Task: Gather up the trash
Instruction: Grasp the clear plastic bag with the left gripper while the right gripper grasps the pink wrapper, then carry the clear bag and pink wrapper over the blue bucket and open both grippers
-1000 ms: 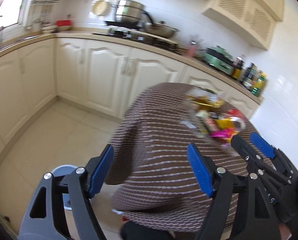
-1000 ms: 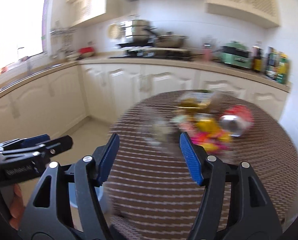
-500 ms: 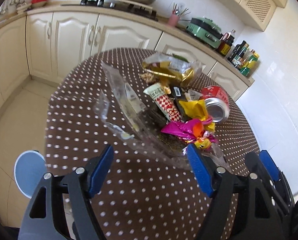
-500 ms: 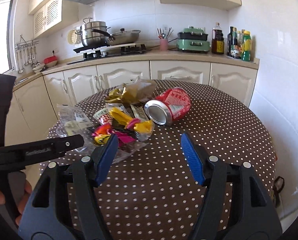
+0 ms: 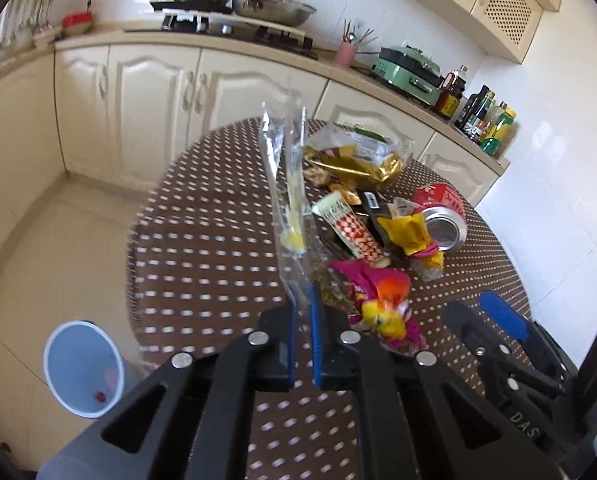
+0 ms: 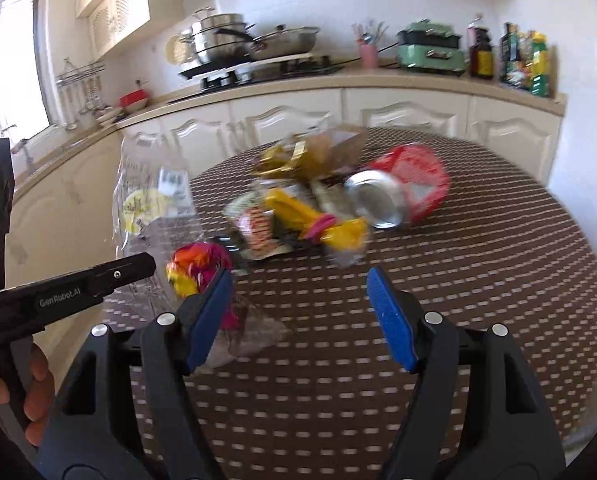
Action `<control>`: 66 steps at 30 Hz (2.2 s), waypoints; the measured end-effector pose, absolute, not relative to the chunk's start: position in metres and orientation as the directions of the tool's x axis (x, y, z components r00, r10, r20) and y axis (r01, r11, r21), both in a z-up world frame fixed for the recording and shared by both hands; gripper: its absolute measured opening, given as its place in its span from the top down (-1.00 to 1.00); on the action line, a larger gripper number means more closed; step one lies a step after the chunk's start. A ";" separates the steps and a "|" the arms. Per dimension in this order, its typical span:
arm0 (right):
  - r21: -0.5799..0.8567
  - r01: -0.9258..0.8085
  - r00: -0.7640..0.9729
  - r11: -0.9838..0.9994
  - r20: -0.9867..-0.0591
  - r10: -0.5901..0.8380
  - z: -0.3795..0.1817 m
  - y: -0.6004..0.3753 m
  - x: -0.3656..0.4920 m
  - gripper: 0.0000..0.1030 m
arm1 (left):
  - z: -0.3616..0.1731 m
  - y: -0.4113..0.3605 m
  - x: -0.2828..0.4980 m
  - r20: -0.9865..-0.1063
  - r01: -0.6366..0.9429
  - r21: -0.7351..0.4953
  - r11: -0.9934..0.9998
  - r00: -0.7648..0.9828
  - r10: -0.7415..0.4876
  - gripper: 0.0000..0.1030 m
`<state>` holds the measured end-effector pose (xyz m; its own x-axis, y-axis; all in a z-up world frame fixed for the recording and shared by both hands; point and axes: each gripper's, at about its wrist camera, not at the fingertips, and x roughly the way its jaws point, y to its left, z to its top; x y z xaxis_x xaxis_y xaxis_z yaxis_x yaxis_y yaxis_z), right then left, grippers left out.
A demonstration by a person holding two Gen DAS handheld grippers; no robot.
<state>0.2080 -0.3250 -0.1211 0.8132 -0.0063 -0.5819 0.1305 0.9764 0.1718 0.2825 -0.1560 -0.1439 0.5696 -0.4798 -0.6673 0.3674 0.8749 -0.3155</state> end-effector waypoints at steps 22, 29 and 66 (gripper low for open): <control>0.436 -0.139 0.673 0.889 -0.617 0.408 -0.140 -0.254 0.263 0.23 | -0.153 -0.099 0.274 -0.650 0.371 -0.302 0.878 0.593 -0.475 0.94; 0.374 -0.160 0.710 0.914 -0.599 0.370 -0.132 -0.232 0.264 0.39 | -0.153 -0.083 0.273 -0.626 0.364 -0.335 0.869 0.604 -0.494 0.95; 0.263 -0.357 0.362 0.896 -0.846 0.392 -0.359 0.078 0.406 0.40 | -0.412 0.224 0.383 -0.925 -0.273 -0.217 0.937 0.365 -0.108 0.94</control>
<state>0.4057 0.0777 -0.3589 0.3620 0.3922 -0.8457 -0.3567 0.8964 0.2631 0.3832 0.2243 -0.4118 0.3647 -0.1076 -0.9249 -0.2732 0.9372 -0.2168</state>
